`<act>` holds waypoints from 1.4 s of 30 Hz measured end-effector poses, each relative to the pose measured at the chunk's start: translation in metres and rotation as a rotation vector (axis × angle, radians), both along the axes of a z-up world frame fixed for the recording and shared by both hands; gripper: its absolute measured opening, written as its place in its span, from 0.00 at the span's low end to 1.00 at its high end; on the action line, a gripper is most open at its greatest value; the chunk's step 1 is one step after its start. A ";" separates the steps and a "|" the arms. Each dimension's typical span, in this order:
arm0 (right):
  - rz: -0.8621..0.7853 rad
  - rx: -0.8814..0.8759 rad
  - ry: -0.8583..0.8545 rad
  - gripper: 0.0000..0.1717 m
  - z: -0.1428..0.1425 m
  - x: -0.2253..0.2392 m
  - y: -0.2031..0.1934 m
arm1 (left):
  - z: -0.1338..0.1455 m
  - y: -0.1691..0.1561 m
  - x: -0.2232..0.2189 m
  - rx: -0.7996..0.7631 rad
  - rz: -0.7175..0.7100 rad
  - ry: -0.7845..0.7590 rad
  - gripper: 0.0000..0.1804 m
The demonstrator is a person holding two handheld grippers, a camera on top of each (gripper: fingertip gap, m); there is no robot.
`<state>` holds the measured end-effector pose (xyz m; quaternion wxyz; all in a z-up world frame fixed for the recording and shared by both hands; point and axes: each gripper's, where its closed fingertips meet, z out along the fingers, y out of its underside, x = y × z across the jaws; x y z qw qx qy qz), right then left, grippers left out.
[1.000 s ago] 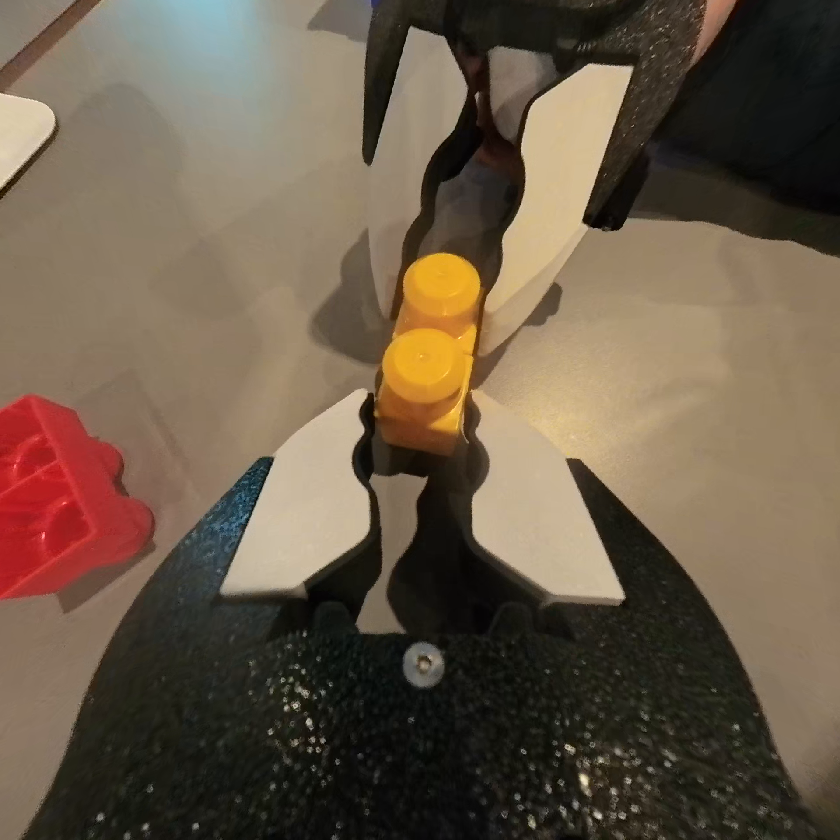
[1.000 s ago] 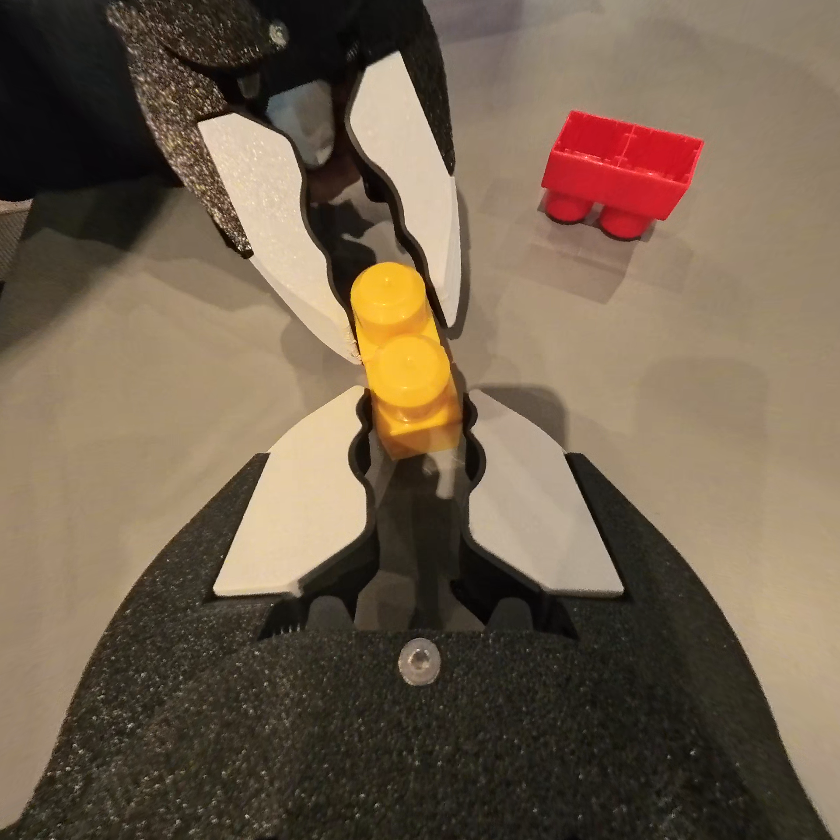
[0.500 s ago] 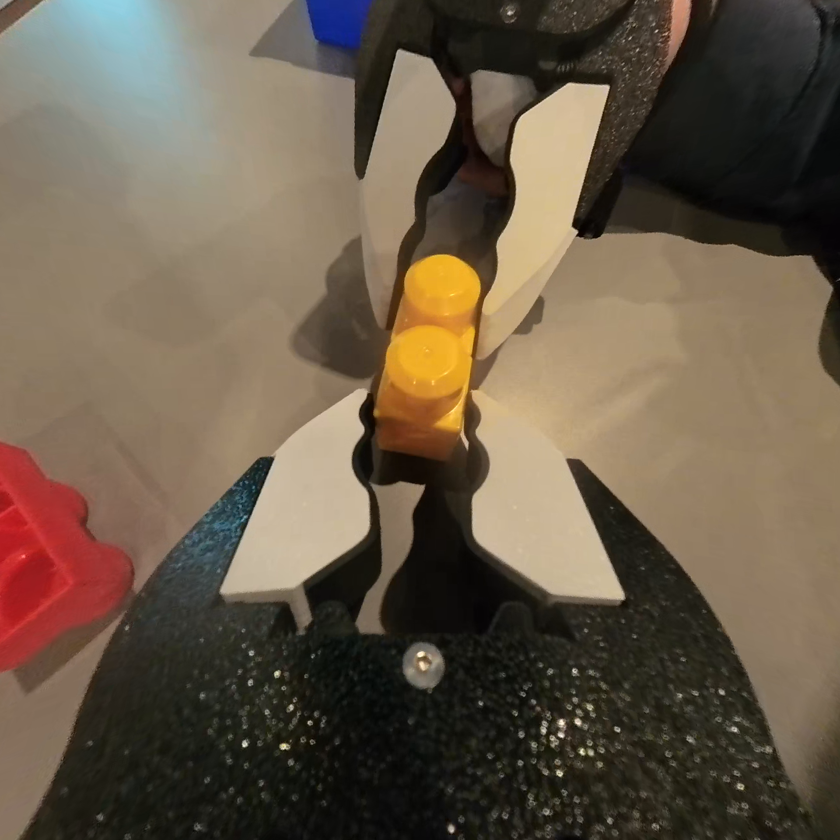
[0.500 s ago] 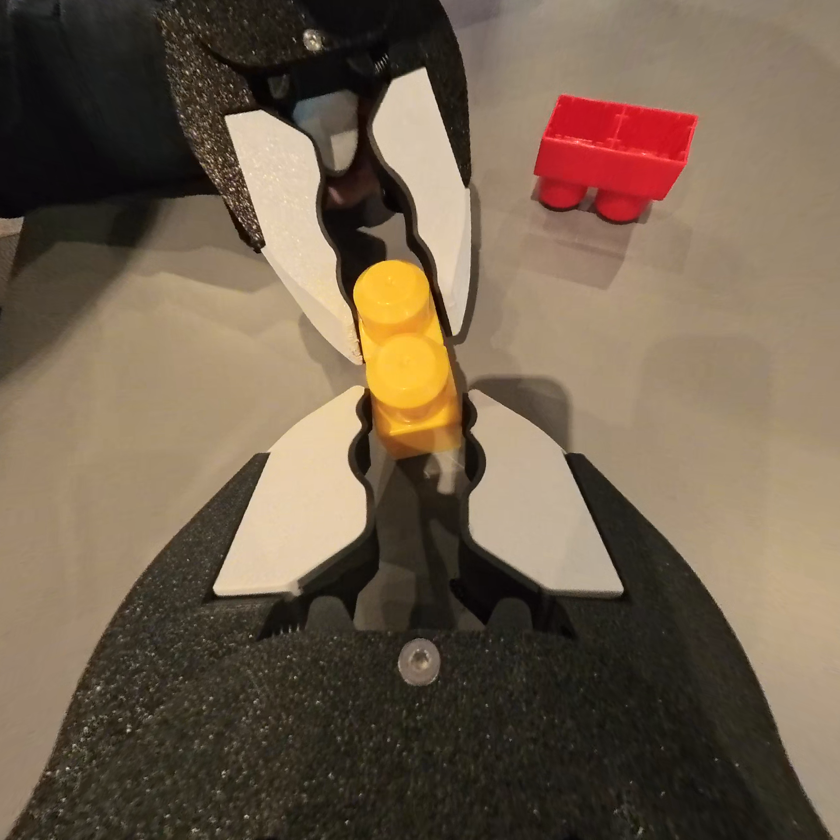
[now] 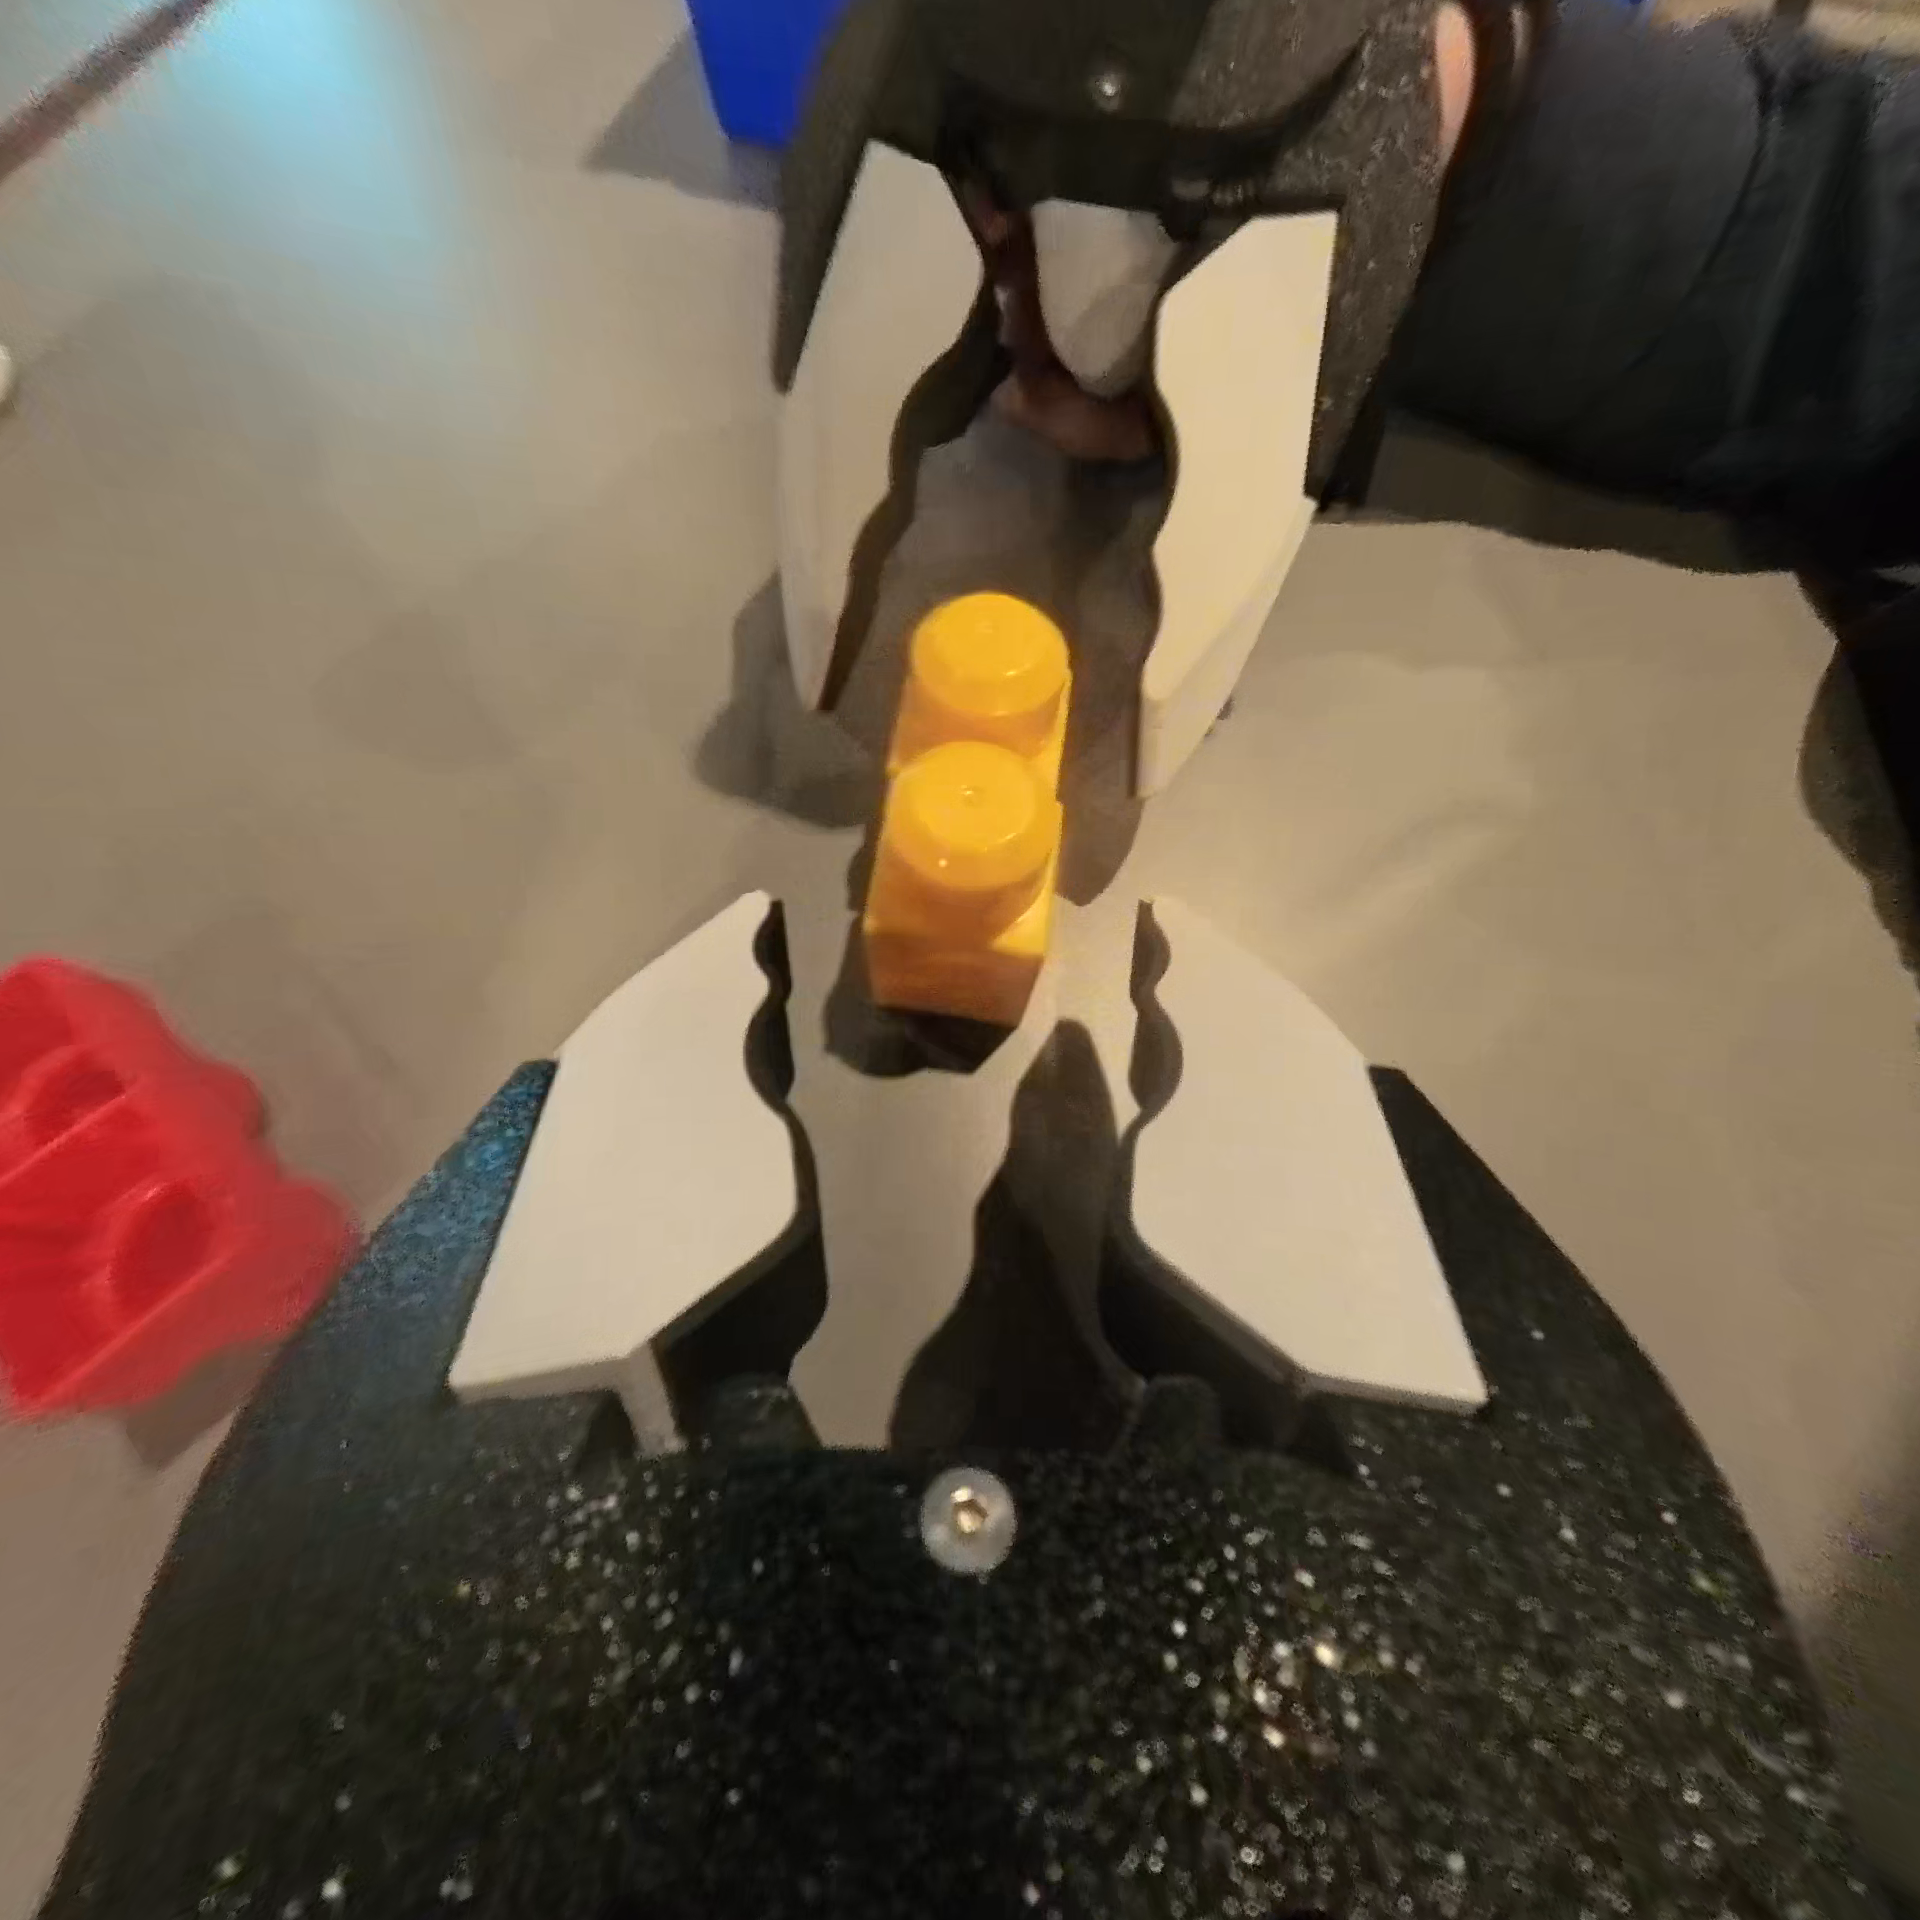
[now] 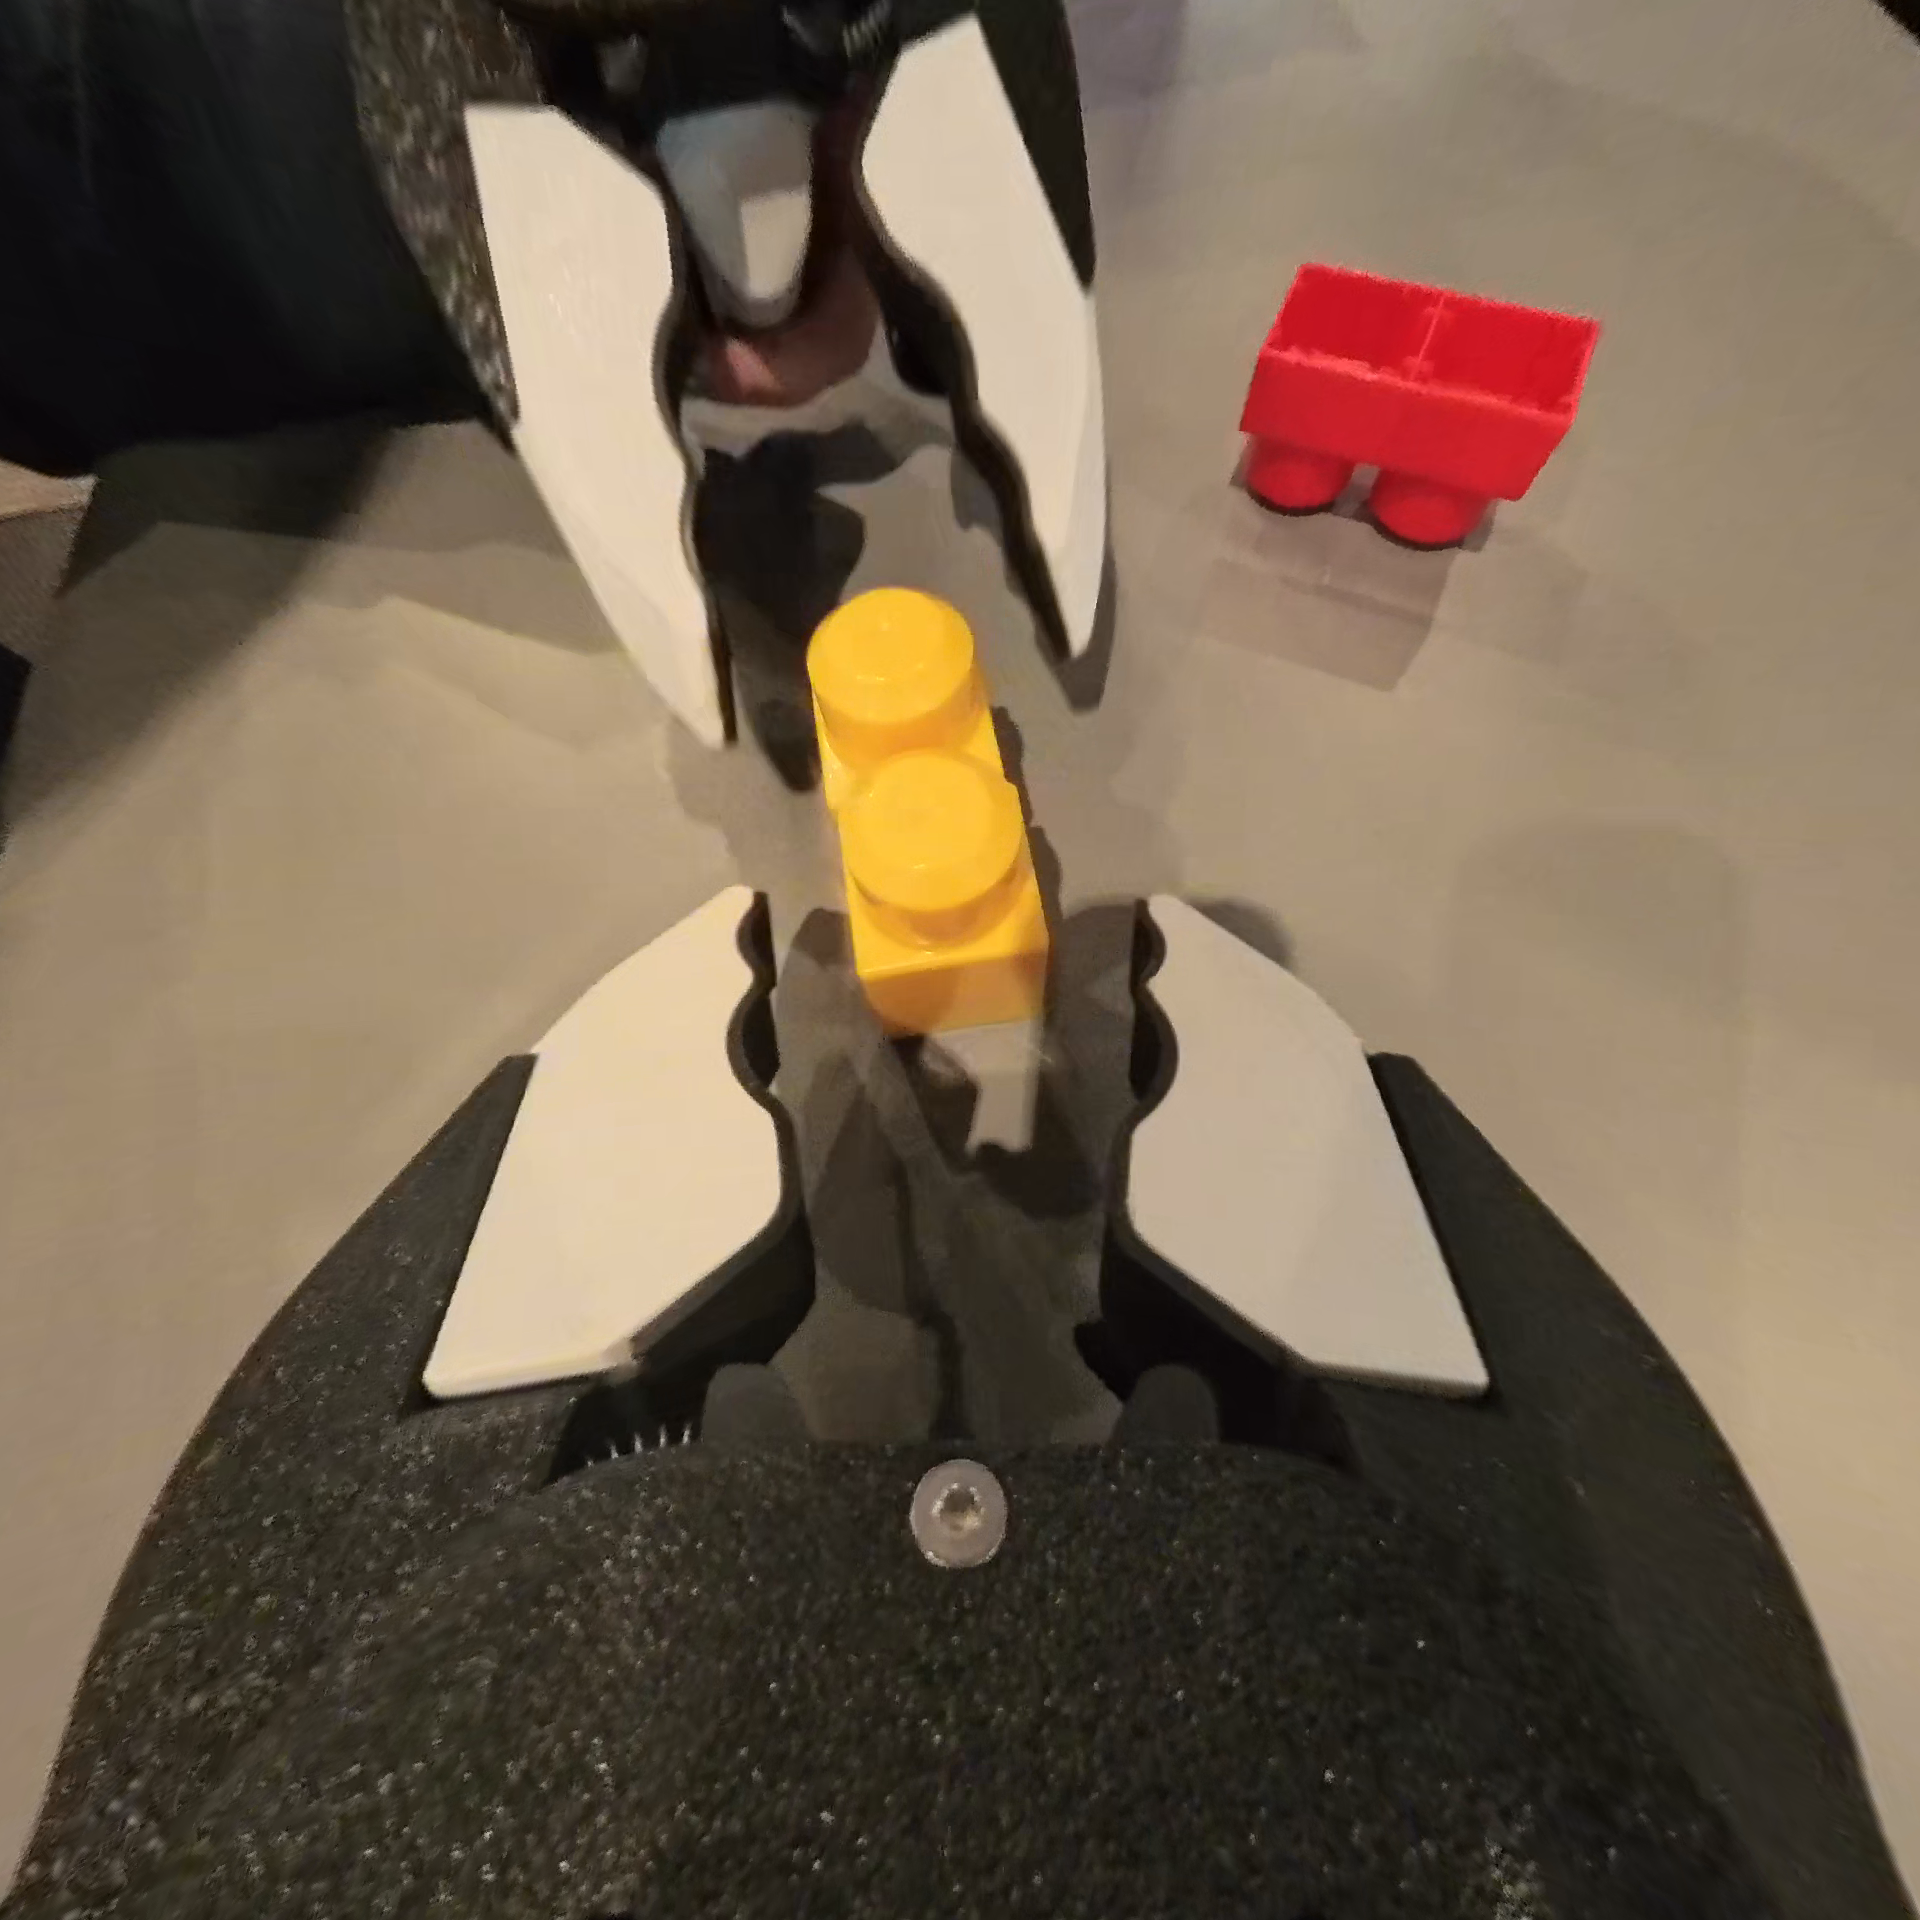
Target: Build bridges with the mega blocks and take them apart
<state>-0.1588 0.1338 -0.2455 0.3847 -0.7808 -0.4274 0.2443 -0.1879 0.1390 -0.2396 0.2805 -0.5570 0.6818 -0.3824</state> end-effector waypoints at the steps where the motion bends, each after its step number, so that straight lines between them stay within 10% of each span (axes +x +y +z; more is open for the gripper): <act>1: 0.000 0.012 0.010 0.36 0.004 0.002 -0.001 | 0.009 0.006 -0.005 0.004 0.032 -0.026 0.36; 9: -0.075 0.114 0.229 0.38 0.056 0.023 0.003 | 0.033 0.111 -0.040 0.139 0.511 -0.064 0.41; 20: -0.159 0.111 0.275 0.37 0.055 0.026 0.017 | -0.001 0.141 -0.025 0.265 0.619 0.150 0.20; 29: -0.192 0.169 0.842 0.36 0.147 0.003 0.025 | 0.170 0.038 -0.006 -0.268 0.232 -0.850 0.20; 36: -0.084 0.167 0.999 0.30 0.181 -0.019 0.017 | 0.163 0.004 0.006 -0.311 0.084 -0.867 0.20; 42: -0.075 0.190 0.741 0.19 0.172 -0.010 0.012 | 0.147 0.002 0.011 -0.213 0.099 -0.761 0.22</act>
